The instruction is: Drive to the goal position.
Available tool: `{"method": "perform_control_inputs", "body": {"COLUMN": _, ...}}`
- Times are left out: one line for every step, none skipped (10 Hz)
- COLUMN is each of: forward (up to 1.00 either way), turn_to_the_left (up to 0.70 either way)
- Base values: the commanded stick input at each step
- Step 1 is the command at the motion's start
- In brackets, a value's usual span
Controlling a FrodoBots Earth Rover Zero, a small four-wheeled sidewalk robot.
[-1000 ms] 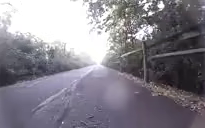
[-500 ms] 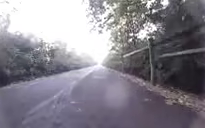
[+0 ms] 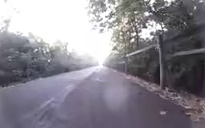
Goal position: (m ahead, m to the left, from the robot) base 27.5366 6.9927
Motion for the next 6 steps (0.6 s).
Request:
{"method": "perform_control_inputs", "body": {"forward": 0.34, "turn_to_the_left": 0.00}}
{"method": "perform_control_inputs", "body": {"forward": 0.00, "turn_to_the_left": 0.00}}
{"method": "perform_control_inputs", "body": {"forward": 0.00, "turn_to_the_left": 0.00}}
{"method": "perform_control_inputs", "body": {"forward": 0.00, "turn_to_the_left": 0.00}}
{"method": "perform_control_inputs", "body": {"forward": 0.00, "turn_to_the_left": 0.00}}
{"method": "perform_control_inputs", "body": {"forward": 0.00, "turn_to_the_left": 0.00}}
